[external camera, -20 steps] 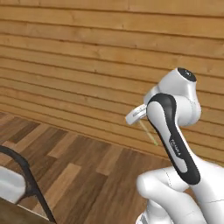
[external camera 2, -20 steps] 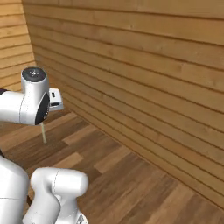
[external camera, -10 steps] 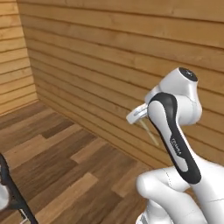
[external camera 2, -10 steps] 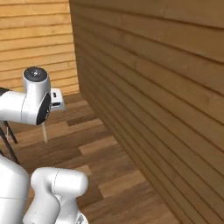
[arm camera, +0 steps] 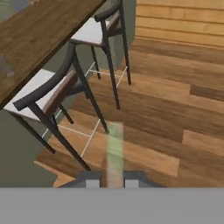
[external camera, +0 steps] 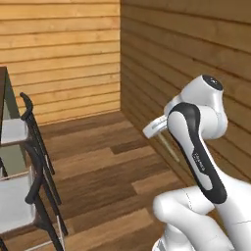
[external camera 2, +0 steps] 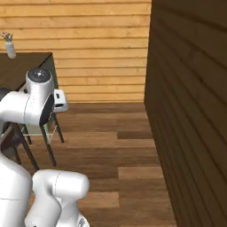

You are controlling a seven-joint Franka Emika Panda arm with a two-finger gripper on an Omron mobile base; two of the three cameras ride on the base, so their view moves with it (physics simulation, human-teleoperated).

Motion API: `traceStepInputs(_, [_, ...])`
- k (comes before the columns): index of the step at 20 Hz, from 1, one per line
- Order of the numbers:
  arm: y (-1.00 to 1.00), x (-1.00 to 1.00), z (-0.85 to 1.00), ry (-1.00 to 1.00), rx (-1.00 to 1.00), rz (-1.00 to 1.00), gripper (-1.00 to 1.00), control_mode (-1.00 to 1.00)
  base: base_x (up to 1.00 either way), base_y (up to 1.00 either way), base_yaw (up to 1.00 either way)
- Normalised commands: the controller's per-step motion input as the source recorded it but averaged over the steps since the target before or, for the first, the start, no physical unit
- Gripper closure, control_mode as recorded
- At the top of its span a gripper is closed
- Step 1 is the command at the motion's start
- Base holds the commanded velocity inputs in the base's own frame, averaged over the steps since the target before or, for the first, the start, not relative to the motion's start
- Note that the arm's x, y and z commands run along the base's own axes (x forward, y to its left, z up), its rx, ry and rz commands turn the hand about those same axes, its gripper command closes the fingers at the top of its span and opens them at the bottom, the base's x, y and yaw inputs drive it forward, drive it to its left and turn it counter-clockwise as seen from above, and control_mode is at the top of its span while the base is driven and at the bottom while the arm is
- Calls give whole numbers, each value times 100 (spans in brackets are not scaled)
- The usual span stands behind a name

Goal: Take a straw from the drawer in front and place it inside the glass cup on the dining counter.

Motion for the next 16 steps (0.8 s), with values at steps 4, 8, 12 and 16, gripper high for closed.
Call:
traceStepInputs(4, [0, 0, 0, 0, 0, 0, 100, 100, 81, -1, 80])
traceStepInputs(8, [0, 0, 0, 0, 0, 0, 100, 100, 69, -1, 83])
traceStepInputs(12, [0, 0, 0, 0, 0, 0, 100, 100, 59, -12, 82])
traceStepInputs(16, [0, 0, 0, 0, 0, 0, 100, 100, 30, -46, 76])
